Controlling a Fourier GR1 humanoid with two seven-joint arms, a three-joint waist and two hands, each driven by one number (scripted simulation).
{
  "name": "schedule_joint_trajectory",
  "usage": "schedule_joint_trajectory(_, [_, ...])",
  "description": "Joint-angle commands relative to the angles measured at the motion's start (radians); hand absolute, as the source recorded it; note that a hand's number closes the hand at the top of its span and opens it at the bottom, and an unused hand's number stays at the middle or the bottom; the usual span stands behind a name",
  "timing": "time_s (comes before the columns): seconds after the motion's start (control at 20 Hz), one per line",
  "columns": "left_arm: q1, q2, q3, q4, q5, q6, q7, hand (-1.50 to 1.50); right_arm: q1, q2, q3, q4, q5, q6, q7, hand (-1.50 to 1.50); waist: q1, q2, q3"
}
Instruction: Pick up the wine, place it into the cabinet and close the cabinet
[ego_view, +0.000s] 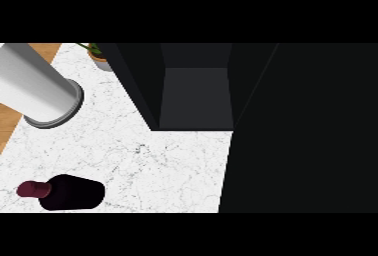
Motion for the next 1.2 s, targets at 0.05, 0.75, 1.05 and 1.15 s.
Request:
schedule_joint_trajectory(0.05, [0.002,-0.014,-0.020,0.065,-0.057,-0.025,-0.026,-1.50,-0.054,-0.020,-0.004,-0.123,-0.061,-0.035,0.146,-1.50,-0.004,0.000,0.000])
schedule_joint_trajectory(0.75, [0.077,-0.035,-0.014,0.391,-0.052,-0.135,-0.347,-1.50,-0.070,-0.017,-0.042,-0.099,-0.085,-0.027,0.120,-1.50,-0.001,0.001,0.000])
schedule_joint_trajectory(1.05, [0.059,-0.006,0.052,0.577,-0.012,-0.222,-0.468,-1.50,-0.108,-0.018,-0.027,-0.111,-0.065,-0.054,0.160,-1.50,-0.003,-0.001,-0.001])
schedule_joint_trajectory(1.15, [0.056,-0.035,-0.048,0.576,-0.077,-0.151,-0.476,-1.50,-0.043,-0.012,-0.014,-0.119,-0.077,-0.016,0.102,-1.50,-0.003,0.001,0.000])
